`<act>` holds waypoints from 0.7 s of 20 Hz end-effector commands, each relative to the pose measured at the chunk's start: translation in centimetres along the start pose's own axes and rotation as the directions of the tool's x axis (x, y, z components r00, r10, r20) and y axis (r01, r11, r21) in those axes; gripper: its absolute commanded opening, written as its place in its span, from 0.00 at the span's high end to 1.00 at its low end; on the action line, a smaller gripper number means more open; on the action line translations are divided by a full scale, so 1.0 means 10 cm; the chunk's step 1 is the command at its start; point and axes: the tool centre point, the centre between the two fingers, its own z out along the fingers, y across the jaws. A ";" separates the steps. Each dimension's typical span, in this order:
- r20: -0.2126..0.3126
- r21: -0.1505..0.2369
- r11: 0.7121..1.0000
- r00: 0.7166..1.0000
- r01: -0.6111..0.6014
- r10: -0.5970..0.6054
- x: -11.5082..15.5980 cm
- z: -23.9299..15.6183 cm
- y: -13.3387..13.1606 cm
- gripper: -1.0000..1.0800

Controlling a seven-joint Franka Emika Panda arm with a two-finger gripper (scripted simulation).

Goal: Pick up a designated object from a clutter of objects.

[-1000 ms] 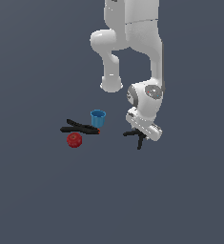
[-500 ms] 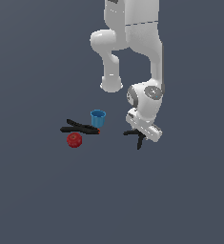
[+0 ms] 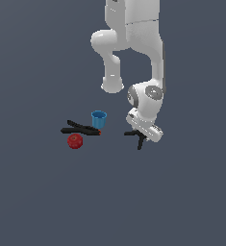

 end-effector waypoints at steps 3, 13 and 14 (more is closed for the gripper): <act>-0.001 0.001 1.000 1.000 -0.001 0.001 0.07 -0.12 0.07 1.00; -0.001 0.000 1.000 1.000 -0.001 0.001 0.40 -0.64 0.45 1.00; -0.001 0.000 1.000 1.000 -0.001 0.001 0.45 -0.71 0.50 1.00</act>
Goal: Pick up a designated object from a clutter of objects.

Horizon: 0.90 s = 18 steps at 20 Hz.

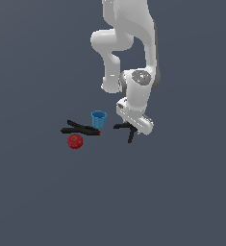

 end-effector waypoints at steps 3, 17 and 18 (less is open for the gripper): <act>0.001 0.002 1.000 1.000 0.000 0.000 0.21 -0.34 0.23 1.00; 0.005 0.003 1.000 1.000 -0.002 0.002 0.96 -1.56 1.08 1.00; 0.005 0.003 1.000 1.000 -0.002 0.002 1.01 -1.65 1.14 1.00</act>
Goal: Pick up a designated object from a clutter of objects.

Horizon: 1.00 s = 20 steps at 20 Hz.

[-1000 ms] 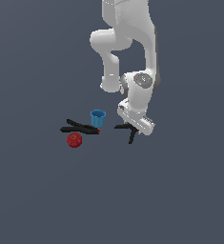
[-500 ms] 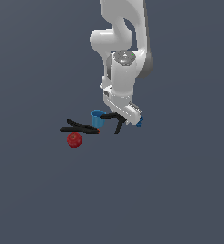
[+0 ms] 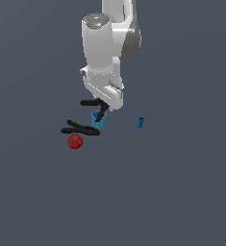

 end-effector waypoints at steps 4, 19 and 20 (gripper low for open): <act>0.000 0.000 1.000 1.000 0.000 0.000 0.31 -0.50 0.34 1.00; -0.003 -0.007 1.000 1.000 -0.002 0.002 1.05 -1.63 1.07 1.00; -0.003 -0.007 1.000 1.000 -0.002 0.002 1.08 -1.68 1.09 1.00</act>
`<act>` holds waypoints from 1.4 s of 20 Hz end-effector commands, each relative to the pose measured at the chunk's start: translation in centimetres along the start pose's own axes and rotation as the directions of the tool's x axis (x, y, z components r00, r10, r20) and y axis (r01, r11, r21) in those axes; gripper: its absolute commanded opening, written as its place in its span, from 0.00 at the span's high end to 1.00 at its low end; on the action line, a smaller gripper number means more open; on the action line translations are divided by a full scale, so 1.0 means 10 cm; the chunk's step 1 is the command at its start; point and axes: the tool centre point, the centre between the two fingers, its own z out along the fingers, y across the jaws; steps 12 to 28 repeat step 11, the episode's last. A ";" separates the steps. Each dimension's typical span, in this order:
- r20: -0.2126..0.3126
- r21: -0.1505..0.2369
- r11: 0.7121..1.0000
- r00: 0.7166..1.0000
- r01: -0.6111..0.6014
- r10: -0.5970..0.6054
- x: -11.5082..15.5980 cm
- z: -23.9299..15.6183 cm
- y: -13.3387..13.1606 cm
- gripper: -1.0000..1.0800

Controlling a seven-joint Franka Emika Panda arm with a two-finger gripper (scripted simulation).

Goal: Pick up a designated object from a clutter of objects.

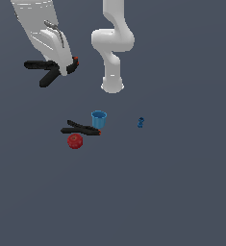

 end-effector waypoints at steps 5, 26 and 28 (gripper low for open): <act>-0.001 -0.001 1.000 1.000 0.001 -0.001 0.16 -0.23 0.13 1.00; -0.001 -0.001 1.000 1.000 0.002 -0.002 0.20 -0.29 0.16 1.00; -0.001 -0.001 1.000 1.000 0.002 -0.002 0.20 -0.29 0.16 1.00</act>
